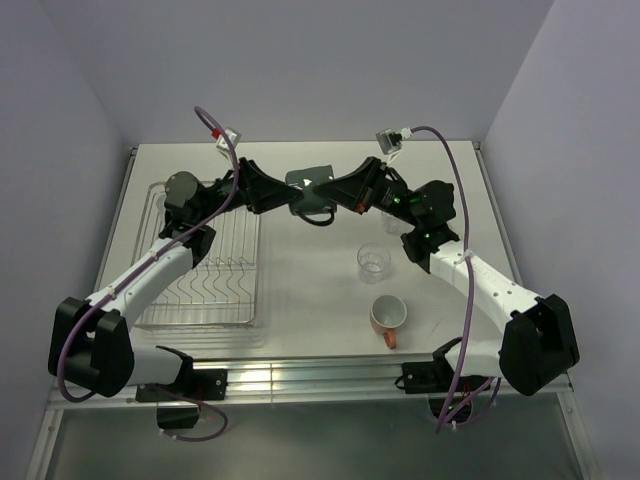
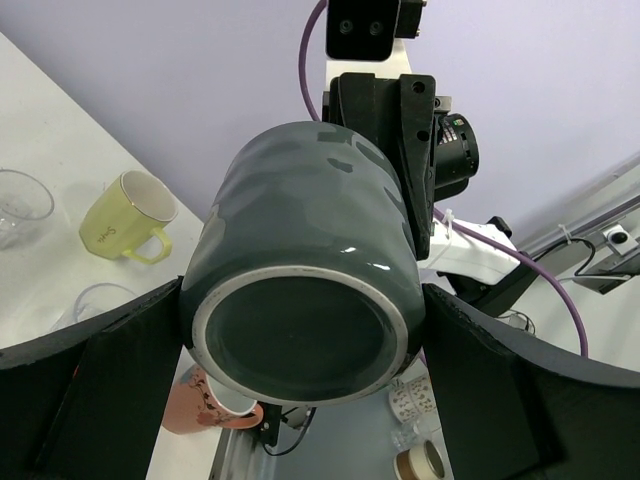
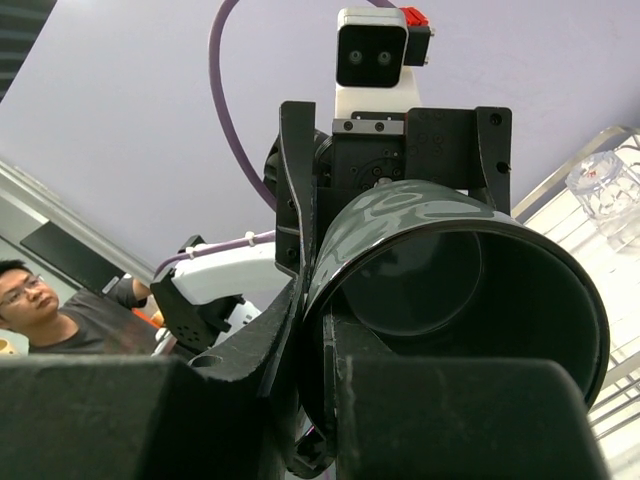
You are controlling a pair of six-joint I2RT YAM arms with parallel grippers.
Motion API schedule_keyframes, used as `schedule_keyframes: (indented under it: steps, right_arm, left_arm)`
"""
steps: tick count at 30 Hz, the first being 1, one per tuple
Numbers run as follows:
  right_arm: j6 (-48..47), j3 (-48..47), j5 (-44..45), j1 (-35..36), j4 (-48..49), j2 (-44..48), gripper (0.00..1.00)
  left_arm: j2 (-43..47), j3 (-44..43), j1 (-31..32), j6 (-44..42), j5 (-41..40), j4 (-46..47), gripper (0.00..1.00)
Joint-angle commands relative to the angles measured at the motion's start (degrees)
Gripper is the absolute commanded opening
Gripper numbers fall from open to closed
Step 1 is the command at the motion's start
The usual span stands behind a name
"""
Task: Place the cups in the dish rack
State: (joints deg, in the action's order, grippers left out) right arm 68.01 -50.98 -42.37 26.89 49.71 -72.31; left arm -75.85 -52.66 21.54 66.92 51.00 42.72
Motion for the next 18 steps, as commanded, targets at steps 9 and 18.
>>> schedule_keyframes:
  steps: [9, 18]
  right_arm:
    - [0.72, -0.87, 1.06, 0.97, 10.4, -0.19, 0.0]
    - [0.2, -0.88, 1.24, 1.58, 10.4, -1.07, 0.0]
  left_arm:
    - [-1.58, -0.33, 4.56, -0.47, 1.56, 0.08, 0.99]
    - [-2.28, -1.04, 5.53, -0.12, 1.99, -0.01, 0.76]
